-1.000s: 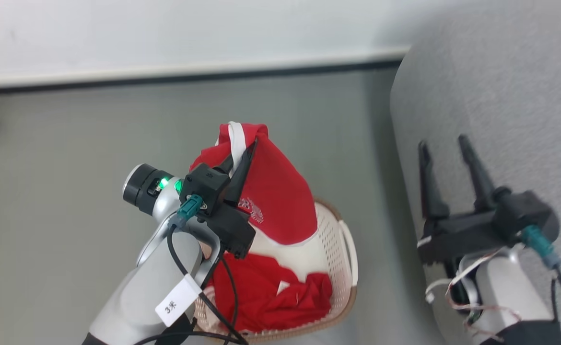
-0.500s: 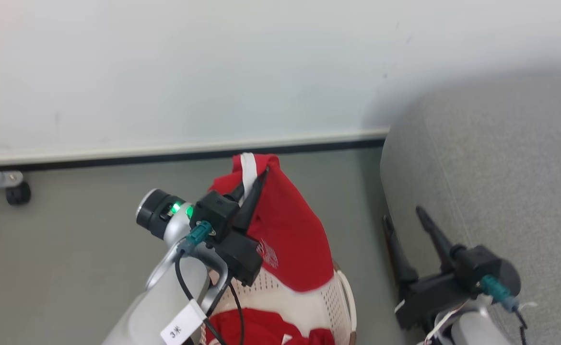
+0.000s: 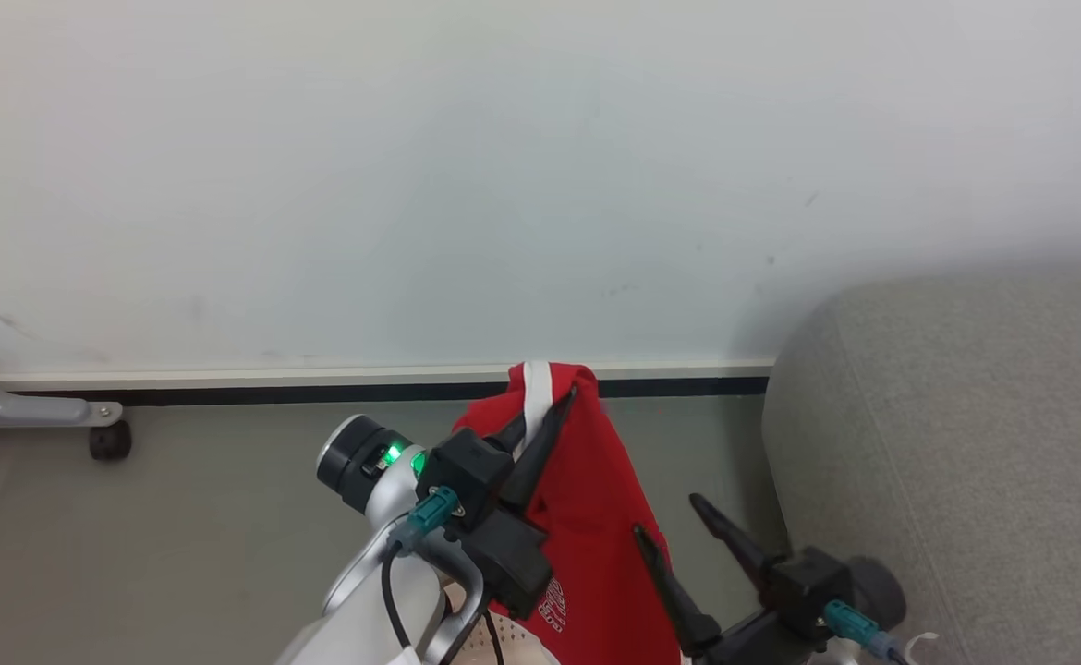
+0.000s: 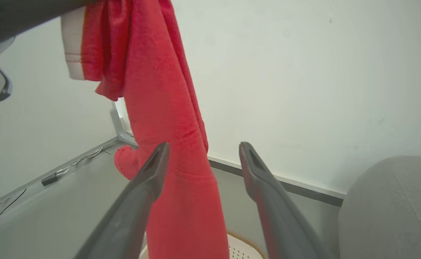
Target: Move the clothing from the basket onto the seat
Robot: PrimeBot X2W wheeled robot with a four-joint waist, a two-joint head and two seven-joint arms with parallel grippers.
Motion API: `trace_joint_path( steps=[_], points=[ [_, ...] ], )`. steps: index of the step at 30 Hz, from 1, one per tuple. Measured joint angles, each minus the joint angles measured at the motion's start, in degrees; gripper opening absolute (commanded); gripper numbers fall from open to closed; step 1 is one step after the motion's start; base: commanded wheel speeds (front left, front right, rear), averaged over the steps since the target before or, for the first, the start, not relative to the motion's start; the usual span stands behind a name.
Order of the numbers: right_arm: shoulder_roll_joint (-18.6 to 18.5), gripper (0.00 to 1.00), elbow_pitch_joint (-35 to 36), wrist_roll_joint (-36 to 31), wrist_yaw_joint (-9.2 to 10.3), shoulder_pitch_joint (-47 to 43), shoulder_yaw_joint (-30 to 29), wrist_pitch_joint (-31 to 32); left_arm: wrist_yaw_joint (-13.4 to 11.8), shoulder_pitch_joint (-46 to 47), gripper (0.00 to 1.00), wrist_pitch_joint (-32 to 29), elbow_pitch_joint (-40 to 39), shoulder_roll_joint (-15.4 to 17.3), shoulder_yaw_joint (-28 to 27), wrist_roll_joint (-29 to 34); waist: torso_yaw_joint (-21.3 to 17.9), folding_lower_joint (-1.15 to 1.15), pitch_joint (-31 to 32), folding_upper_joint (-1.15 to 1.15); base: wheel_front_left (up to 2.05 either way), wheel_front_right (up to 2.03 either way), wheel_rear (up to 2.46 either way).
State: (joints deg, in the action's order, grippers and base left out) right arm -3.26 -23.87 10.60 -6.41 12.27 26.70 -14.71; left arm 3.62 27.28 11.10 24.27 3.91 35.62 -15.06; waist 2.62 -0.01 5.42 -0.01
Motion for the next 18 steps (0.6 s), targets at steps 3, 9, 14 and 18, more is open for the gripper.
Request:
trace_joint_path(
  steps=[3,9,14,18],
  points=[
    [0.0,1.0,-1.4,0.0,-0.23,0.8,1.8,0.0,0.0,-0.9,0.0,-0.7,-2.2,0.0,0.6,0.0,1.1,0.0,0.6,0.01,0.0,0.0,0.0],
    [0.0,1.0,-4.4,0.0,-0.49,4.3,3.7,0.0,0.0,-1.6,0.0,-1.8,-6.1,0.4,1.0,0.0,2.4,0.01,1.1,0.01,0.0,0.0,0.0],
    [0.0,1.0,-8.3,0.0,-0.67,6.6,6.4,0.0,0.0,-2.0,0.0,-3.0,-9.5,0.7,1.4,0.0,2.8,0.01,1.1,0.01,0.0,0.0,0.0],
    [0.0,0.35,-10.6,0.4,-0.69,7.5,8.9,0.1,-0.1,-2.4,0.0,-3.8,-11.3,0.9,1.5,0.0,3.1,0.01,0.8,0.01,0.0,0.0,0.0]
  ],
)
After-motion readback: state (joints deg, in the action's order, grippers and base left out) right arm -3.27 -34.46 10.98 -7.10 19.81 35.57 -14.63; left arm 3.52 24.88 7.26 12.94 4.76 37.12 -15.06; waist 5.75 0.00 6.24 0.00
